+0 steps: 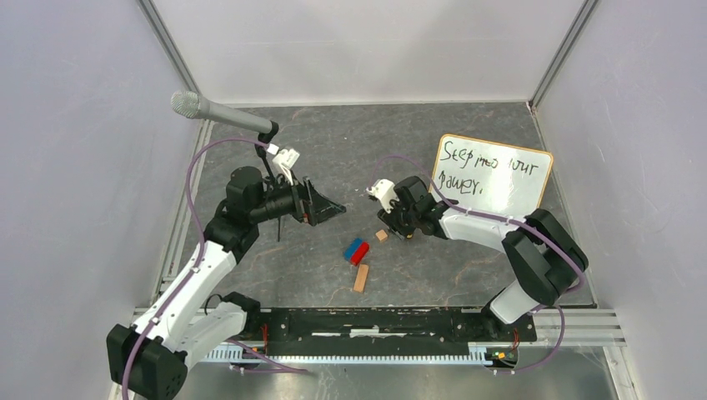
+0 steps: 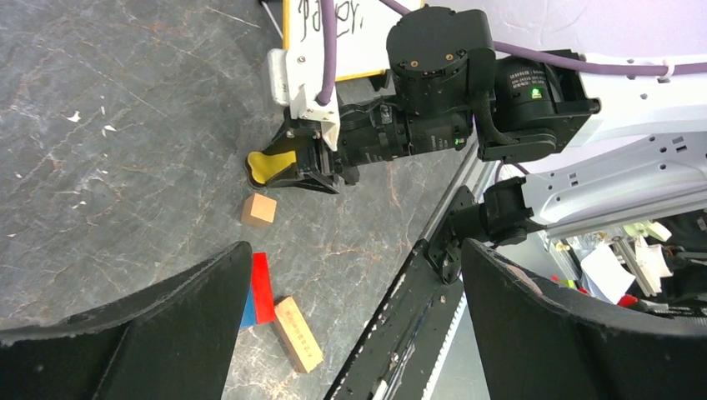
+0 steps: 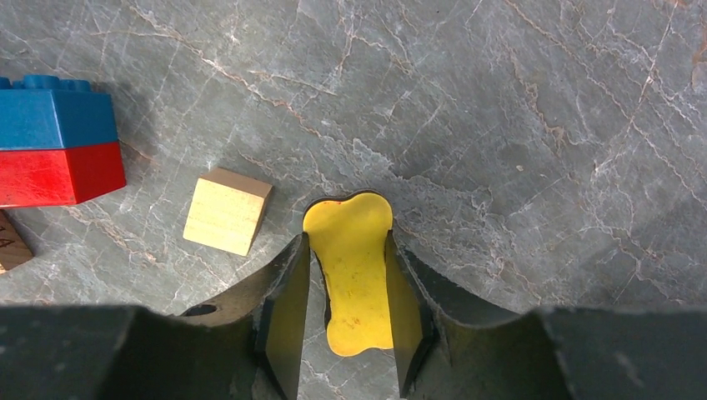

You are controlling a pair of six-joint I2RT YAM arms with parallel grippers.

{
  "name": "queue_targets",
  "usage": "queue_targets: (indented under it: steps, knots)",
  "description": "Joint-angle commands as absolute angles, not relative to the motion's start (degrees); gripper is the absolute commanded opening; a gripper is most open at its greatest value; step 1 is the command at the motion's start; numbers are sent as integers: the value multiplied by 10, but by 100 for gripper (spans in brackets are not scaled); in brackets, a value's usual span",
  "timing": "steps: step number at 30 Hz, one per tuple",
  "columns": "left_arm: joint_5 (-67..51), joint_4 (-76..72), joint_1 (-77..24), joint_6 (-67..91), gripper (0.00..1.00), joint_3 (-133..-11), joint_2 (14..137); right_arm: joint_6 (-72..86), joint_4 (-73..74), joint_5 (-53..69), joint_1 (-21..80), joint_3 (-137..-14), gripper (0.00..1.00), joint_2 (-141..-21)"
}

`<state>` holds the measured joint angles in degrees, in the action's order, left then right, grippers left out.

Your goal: Erase the whiteboard

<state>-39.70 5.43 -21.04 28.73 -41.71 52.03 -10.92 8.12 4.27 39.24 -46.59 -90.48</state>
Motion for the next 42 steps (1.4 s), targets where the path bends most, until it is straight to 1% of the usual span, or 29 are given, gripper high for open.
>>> queue_targets:
  steps: [1, 6, 8, 10, 13, 14, 16, 19, 22, 24, 25, 28, 32, 33, 36, 42]
  knots:
    - [-390, 38, -236, 293, 100, -423, 528, -102, 51, 45, 390, -453, 42, -889]
    - [-306, 43, -304, 283, 100, -425, 537, -95, 43, 48, 390, -452, 32, -893]
    - [-272, 30, -327, 287, 100, -428, 539, -78, 30, 37, 390, -445, 24, -882]
    - [-250, 4, -339, 301, 100, -424, 540, -57, 8, 25, 389, -432, 18, -861]
    - [-228, -50, -345, 321, 100, -419, 546, -27, -19, 6, 385, -417, 13, -828]
    - [-221, -65, -346, 325, 100, -417, 550, -15, -20, -17, 383, -414, 11, -816]
    - [-208, -100, -349, 327, 100, -420, 566, -1, -25, -41, 377, -401, 10, -786]
    - [-208, -127, -350, 315, 100, -446, 616, 21, -54, -40, 370, -369, 11, -736]
    - [-218, -148, -351, 309, 100, -474, 662, 22, -45, -26, 368, -368, 11, -727]
    - [-213, -151, -351, 301, 100, -489, 678, 28, -31, -21, 368, -373, 13, -738]
    - [-206, -157, -351, 298, 100, -491, 683, 31, -26, -13, 368, -376, 17, -747]
    - [-165, -164, -351, 289, 100, -509, 701, 43, -16, -8, 368, -386, 33, -775]
    - [-155, -203, -350, 278, 100, -530, 731, 41, -9, -2, 368, -402, 59, -808]
    - [-157, -206, -351, 276, 100, -534, 737, 25, -2, -2, 368, -413, 60, -818]
    - [-167, -216, -351, 275, 100, -533, 748, -35, 40, -21, 368, -443, 61, -851]
    - [-188, -225, -350, 267, 100, -494, 731, -85, 13, -2, 367, -436, 62, -863]
